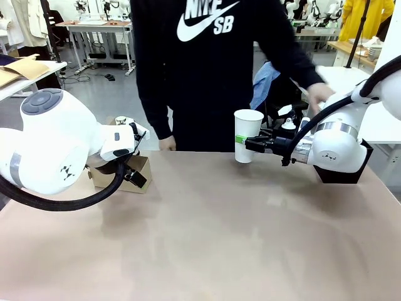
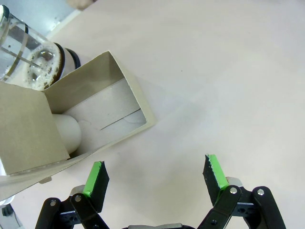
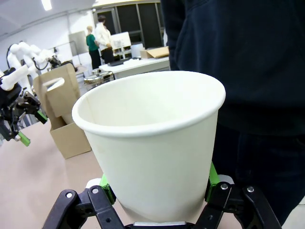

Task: Pour a drink into a cup and package it in a carrier.
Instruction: When a person places the Paper Cup Lid on the 600 ml Paper Cup , lift the 600 ml Paper Cup.

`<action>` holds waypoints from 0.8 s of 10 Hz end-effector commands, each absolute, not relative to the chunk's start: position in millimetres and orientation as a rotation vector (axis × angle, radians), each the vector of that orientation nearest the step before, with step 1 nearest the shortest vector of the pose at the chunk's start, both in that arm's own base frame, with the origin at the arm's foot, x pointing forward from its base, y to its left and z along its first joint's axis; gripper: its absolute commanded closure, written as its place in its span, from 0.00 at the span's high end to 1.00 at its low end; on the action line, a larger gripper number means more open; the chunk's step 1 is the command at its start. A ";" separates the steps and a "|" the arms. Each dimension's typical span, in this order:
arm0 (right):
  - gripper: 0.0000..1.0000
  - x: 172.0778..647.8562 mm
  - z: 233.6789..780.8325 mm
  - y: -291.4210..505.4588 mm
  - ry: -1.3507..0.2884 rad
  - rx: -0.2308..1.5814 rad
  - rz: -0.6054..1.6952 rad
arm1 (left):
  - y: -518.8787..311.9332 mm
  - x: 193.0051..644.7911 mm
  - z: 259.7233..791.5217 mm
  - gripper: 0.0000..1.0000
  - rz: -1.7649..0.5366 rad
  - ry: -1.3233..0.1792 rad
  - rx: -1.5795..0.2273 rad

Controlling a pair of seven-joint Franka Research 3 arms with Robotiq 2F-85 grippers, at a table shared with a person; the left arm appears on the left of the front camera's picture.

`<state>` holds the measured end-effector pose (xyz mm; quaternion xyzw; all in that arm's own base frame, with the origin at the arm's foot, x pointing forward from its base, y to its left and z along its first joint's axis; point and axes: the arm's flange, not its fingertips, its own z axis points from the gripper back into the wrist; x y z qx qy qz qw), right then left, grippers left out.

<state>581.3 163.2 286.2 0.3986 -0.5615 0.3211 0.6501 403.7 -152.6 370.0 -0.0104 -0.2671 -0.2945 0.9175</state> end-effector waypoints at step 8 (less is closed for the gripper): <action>0.80 578.4 291.0 165.2 -1.279 0.910 0.729 | -151.9 403.6 370.4 1.00 -0.605 -0.550 -0.024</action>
